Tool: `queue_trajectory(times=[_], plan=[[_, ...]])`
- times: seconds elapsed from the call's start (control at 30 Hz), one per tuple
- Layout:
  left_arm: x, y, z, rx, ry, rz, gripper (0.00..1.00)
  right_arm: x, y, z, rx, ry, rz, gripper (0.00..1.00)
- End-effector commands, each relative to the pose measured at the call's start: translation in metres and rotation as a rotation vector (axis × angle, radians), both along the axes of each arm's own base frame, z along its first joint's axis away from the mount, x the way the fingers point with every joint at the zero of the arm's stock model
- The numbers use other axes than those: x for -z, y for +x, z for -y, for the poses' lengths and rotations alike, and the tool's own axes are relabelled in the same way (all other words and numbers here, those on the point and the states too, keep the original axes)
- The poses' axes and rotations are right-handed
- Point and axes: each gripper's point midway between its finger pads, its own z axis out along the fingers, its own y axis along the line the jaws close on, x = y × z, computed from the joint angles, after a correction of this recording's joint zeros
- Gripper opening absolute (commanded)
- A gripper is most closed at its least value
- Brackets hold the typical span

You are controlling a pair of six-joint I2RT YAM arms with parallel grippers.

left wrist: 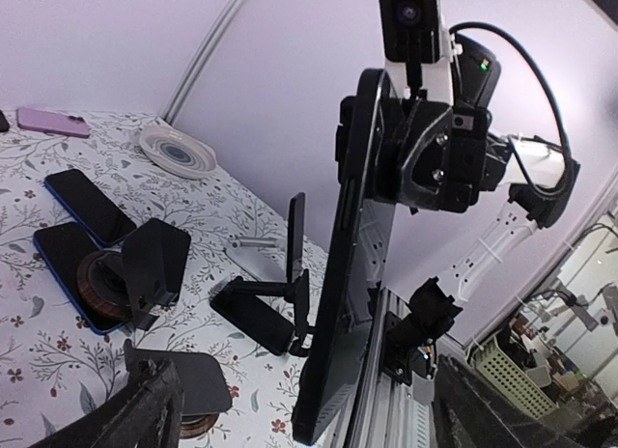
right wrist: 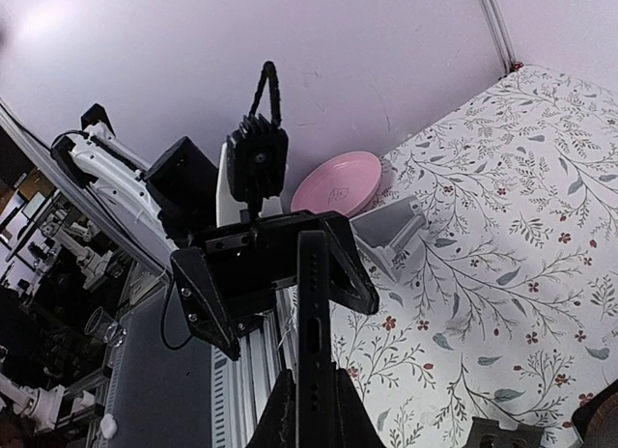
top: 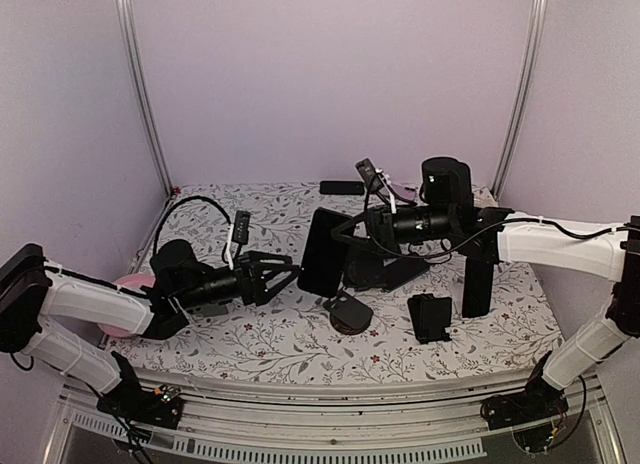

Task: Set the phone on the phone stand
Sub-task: Pass from the left arm to the right, then pass from the right arm to the left

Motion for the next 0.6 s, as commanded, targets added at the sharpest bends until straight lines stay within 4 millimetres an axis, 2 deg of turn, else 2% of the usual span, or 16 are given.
queue_trajectory(times=[0.0,0.27,0.57], plan=[[-0.014,-0.023,0.011,0.189,-0.085,0.015,0.88,-0.028,-0.024,0.009,-0.103,0.065,0.105,0.03],[-0.012,-0.037,0.029,0.309,-0.086,0.010,0.84,-0.042,-0.042,0.016,-0.169,0.105,0.153,0.03],[-0.010,-0.046,0.050,0.348,-0.034,0.025,0.78,-0.045,-0.051,0.017,-0.215,0.127,0.161,0.03]])
